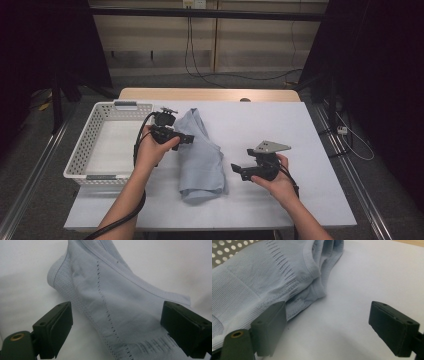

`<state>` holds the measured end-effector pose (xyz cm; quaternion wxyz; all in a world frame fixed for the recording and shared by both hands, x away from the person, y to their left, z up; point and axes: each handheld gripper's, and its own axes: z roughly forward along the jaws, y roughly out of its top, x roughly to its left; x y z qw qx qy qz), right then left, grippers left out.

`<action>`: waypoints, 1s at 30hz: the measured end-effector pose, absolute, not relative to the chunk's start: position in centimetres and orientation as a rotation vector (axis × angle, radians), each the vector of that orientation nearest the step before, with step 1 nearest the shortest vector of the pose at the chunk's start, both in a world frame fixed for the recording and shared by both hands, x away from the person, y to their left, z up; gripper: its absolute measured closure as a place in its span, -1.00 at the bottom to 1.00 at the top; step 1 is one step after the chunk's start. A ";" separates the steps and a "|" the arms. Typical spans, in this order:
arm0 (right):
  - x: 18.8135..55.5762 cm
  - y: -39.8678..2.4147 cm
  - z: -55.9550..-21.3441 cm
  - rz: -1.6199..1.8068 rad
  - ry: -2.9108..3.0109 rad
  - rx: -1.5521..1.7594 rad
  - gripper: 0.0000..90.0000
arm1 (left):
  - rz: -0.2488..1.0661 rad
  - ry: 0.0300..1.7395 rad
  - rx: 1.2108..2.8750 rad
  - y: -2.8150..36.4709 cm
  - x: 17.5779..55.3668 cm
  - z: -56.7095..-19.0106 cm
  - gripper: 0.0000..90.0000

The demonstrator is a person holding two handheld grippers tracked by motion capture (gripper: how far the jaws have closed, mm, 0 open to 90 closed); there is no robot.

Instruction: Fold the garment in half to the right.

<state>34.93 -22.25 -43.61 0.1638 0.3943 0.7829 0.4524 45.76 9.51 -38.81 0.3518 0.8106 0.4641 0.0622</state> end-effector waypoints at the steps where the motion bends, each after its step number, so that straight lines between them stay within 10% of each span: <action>1: 34.9 -22.3 -43.6 1.287 2.231 1.127 -0.67 | 0.161 1.197 2.102 9.5 45.7 -38.9 -0.76; 13: 34.0 -23.6 -43.5 1.265 2.219 1.128 -0.68 | 0.154 1.183 2.072 9.8 44.4 -38.7 -0.61; 22: 33.8 -23.7 -43.5 1.279 2.207 1.127 -0.68 | 0.024 1.099 2.025 10.2 43.4 -38.1 0.67; 30: 33.8 -23.7 -43.6 1.276 2.204 1.130 -0.68 | -0.004 1.079 2.056 9.2 43.2 -39.7 0.93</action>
